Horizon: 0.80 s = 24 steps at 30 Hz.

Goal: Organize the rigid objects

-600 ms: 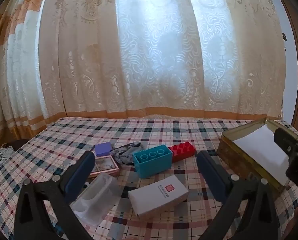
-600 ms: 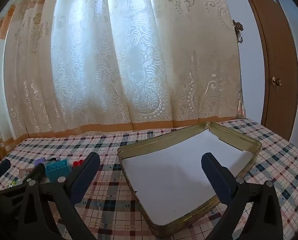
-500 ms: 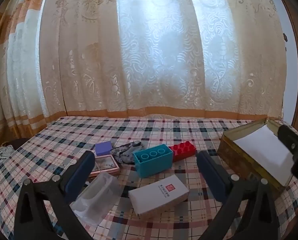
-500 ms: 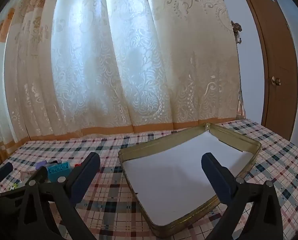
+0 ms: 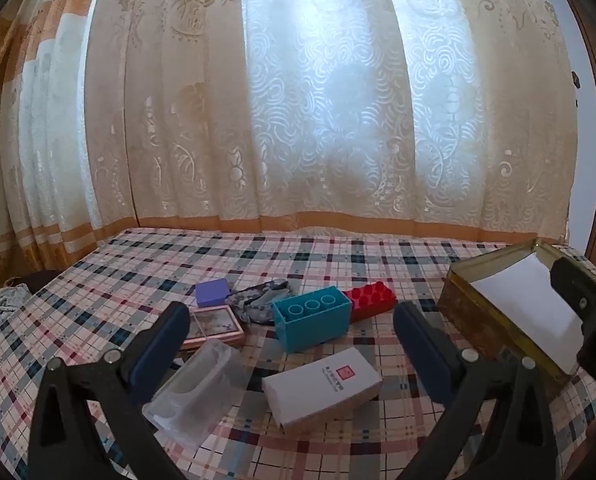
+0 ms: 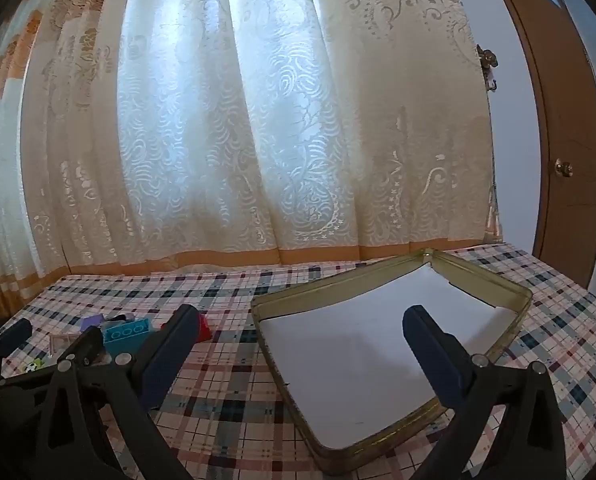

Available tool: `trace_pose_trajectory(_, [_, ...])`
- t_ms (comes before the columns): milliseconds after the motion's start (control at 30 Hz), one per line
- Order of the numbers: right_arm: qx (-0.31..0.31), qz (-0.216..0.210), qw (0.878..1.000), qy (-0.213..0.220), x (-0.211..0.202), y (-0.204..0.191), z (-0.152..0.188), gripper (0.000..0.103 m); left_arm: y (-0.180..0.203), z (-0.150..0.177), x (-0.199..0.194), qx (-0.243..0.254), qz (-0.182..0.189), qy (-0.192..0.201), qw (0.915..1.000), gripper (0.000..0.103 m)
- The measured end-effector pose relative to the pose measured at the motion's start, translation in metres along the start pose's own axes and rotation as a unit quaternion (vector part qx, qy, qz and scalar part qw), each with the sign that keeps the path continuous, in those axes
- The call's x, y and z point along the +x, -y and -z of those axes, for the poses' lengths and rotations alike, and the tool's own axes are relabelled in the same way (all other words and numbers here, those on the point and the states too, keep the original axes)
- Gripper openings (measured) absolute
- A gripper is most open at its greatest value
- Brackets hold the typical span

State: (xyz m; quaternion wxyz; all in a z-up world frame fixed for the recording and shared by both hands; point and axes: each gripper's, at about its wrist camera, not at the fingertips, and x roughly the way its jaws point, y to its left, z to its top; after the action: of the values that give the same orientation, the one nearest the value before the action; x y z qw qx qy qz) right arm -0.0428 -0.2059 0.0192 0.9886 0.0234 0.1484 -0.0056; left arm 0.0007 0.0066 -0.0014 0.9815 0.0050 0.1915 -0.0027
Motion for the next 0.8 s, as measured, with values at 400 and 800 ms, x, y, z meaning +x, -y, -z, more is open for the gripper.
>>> trace_pose_trajectory(400, [-0.018, -0.003, 1.000, -0.007, 0.002, -0.007, 0.003, 0.103, 0.002, 0.000, -0.003, 0.012, -0.001, -0.002, 0.9999, 0.103])
trace_pose_trajectory(800, [-0.029, -0.027, 0.999, -0.020, 0.004, -0.017, 0.008, 0.103, -0.009, -0.001, -0.005, 0.014, -0.018, 0.006, 0.9997, 0.103])
